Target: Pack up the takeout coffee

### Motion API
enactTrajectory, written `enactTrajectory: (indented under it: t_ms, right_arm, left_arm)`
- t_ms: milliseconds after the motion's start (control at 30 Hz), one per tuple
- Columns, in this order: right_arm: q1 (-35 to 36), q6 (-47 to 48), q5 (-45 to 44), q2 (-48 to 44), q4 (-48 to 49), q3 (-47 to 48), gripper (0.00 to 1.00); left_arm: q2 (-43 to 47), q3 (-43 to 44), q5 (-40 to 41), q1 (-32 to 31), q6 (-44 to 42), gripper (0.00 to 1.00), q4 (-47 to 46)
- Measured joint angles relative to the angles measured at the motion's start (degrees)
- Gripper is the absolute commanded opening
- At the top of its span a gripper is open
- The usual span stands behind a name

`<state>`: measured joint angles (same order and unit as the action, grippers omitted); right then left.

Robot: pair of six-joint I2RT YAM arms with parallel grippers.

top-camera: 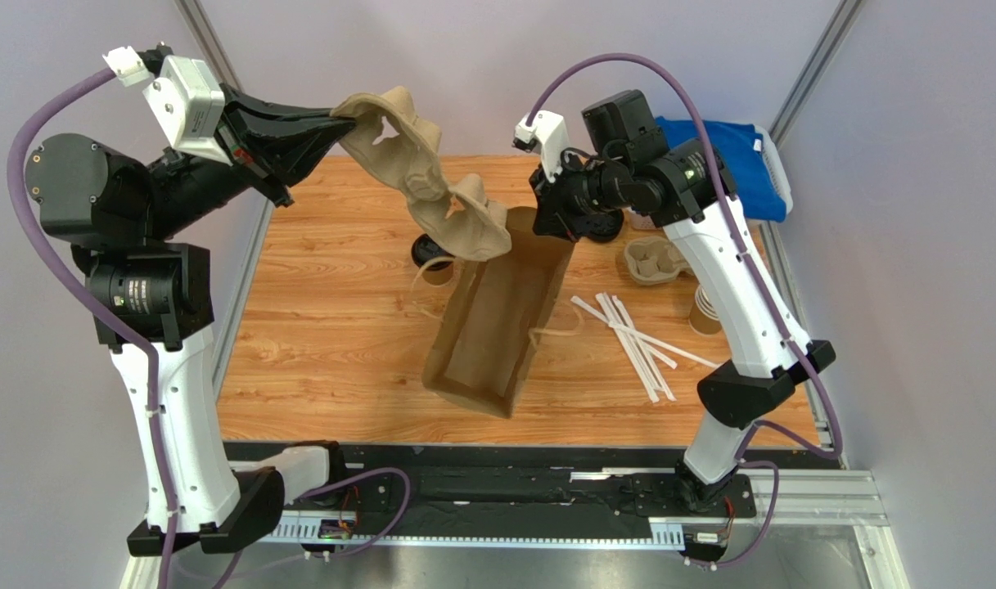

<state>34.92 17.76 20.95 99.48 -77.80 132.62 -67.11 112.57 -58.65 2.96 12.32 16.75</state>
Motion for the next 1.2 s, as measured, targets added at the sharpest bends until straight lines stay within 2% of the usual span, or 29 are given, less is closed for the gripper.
enactTrajectory:
  t_ms: [233, 533, 767, 1033, 1200]
  right_arm:
    - [0.0, -0.4, 1.7, 4.1, -0.3, 2.9, 0.00]
    - [0.5, -1.4, 0.2, 6.2, -0.4, 3.6, 0.00]
    - [1.7, -1.5, -2.4, 6.2, -0.4, 3.6, 0.00]
    - [1.8, -1.5, -3.8, 6.3, -0.4, 3.6, 0.00]
    - [1.8, -1.5, -4.0, 6.3, -0.4, 3.6, 0.00]
  left_arm:
    - [-1.3, 4.5, 1.1, -8.2, -8.0, 0.00, 8.2]
    - [-5.1, 8.9, 12.6, -21.0, -23.9, 0.00, 23.1]
    - [-7.3, 11.0, 20.7, -27.3, -31.8, 0.00, 27.7]
    - [-9.3, 18.3, 26.1, -32.5, -39.1, 0.00, 29.3]
    - [-8.6, 15.6, 29.7, -37.0, -45.5, 0.00, 31.1]
